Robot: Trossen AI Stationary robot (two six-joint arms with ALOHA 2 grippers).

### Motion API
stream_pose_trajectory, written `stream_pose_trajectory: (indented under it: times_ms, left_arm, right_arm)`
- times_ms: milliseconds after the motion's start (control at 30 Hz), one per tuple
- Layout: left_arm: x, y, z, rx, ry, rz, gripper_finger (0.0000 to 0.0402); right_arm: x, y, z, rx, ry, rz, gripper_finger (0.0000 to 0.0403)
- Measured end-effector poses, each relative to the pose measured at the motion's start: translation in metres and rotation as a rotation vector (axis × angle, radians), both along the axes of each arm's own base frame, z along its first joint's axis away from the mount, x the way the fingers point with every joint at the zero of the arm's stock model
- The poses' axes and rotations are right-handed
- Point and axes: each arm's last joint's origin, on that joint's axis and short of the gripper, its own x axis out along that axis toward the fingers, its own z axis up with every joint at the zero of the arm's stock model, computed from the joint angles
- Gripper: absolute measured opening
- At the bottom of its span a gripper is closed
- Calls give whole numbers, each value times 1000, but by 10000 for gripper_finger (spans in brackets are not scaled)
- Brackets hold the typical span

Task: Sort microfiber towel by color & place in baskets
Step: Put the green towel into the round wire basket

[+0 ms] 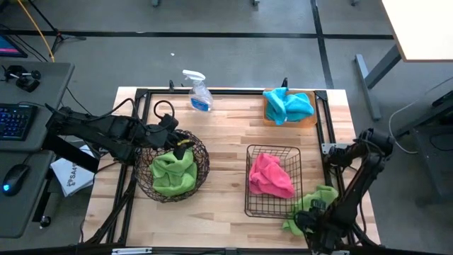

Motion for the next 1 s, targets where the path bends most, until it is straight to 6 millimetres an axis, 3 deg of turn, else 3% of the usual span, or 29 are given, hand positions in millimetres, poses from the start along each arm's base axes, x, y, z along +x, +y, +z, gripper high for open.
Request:
stream_pose_trajectory:
  times_ms: [367, 867, 1000]
  left_arm:
    - [1, 0, 1, -18, -24, 11, 220]
    - [1, 0, 1, -17, -24, 10, 220]
    - [1, 0, 1, -9, -20, 5, 220]
  right_arm:
    - [2, -3, -12, -46, 38, -24, 236]
    - [3, -18, 35, 84, -70, -66, 236]
    - [1, -5, 56, 220, -124, -20, 236]
